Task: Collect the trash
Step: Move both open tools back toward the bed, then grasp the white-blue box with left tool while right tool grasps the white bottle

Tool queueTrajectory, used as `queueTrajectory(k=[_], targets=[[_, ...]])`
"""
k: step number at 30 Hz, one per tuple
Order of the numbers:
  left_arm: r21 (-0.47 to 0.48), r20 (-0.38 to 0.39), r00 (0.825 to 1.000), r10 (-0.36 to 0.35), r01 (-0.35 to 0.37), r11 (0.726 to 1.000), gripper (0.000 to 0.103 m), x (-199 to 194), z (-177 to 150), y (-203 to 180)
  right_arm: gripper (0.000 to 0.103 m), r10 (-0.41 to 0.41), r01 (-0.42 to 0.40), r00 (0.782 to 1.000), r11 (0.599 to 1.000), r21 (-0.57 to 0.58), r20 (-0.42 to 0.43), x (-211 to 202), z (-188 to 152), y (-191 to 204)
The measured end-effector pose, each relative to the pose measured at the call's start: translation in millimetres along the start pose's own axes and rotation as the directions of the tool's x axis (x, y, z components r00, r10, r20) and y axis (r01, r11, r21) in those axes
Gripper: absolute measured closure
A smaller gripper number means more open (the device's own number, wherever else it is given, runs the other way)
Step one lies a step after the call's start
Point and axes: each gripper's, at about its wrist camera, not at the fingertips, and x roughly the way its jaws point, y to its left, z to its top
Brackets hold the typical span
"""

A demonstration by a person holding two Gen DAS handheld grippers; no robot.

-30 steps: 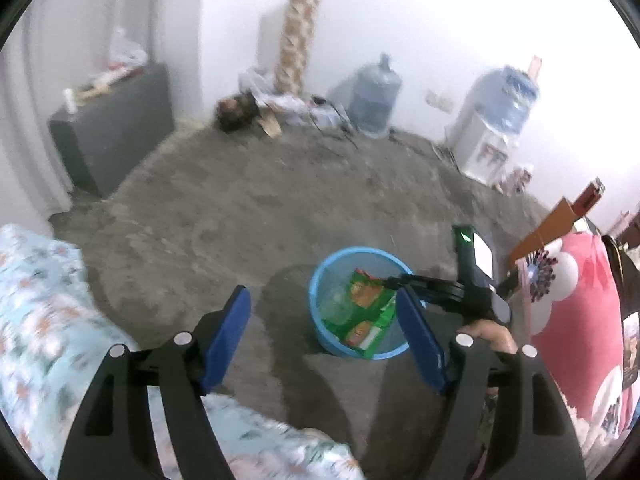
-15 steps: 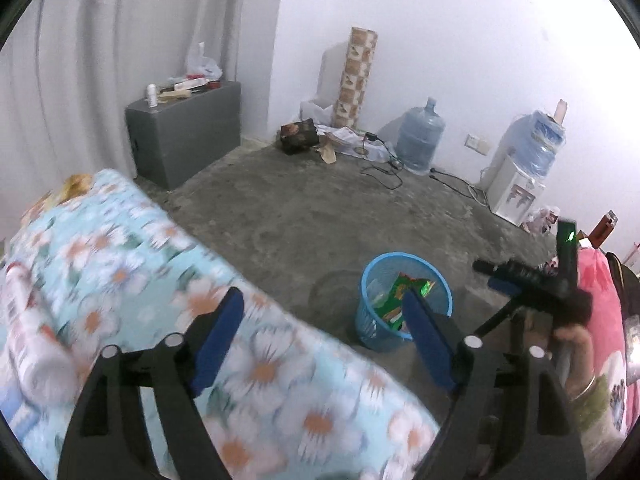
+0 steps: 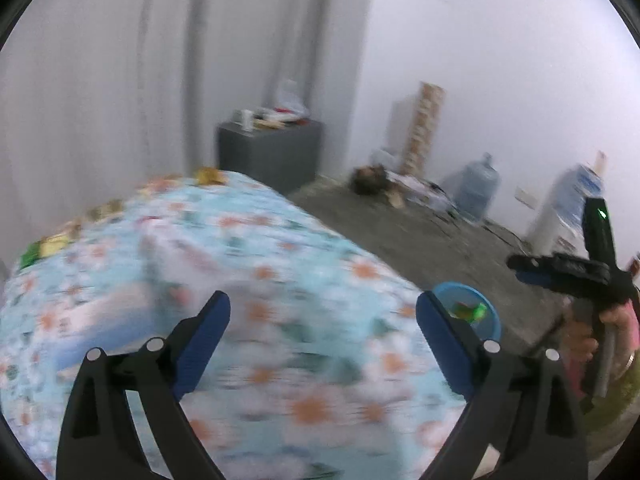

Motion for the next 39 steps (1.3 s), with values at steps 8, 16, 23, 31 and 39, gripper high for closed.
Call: queueTrajectory(k=[8, 16, 23, 31, 39], targets=[[-0.107, -0.057, 0.987, 0.151, -0.156, 0.982, 0.006, 14.0, 21.2, 141.7, 0.026, 0.17, -0.188, 0.978, 0.97, -0.153, -0.125, 42.8, 2.7, 98.8], [-0.33, -0.278, 0.959, 0.059, -0.154, 0.931, 0.006, 74.6, 13.8, 255.4, 0.026, 0.272, -0.357, 0.907, 0.902, -0.242, -0.323, 118.5, 14.2, 200.0], [-0.454, -0.352, 0.931, -0.1, -0.077, 0.887, 0.006, 62.9, -17.9, 268.5, 0.026, 0.276, -0.393, 0.855, 0.897, -0.202, -0.439, 179.8, 20.5, 243.5], [-0.453, -0.365, 0.876, -0.316, 0.13, 0.882, 0.006, 7.8, -51.2, 216.4, 0.026, 0.271, -0.428, 0.806, 0.88, -0.204, -0.526, 202.6, 10.7, 259.3], [-0.256, -0.336, 0.934, -0.118, 0.03, 0.966, 0.006, -4.3, -39.4, 186.4, 0.031, 0.155, -0.392, 0.79, 0.872, -0.294, -0.593, 225.4, -0.2, 283.9]])
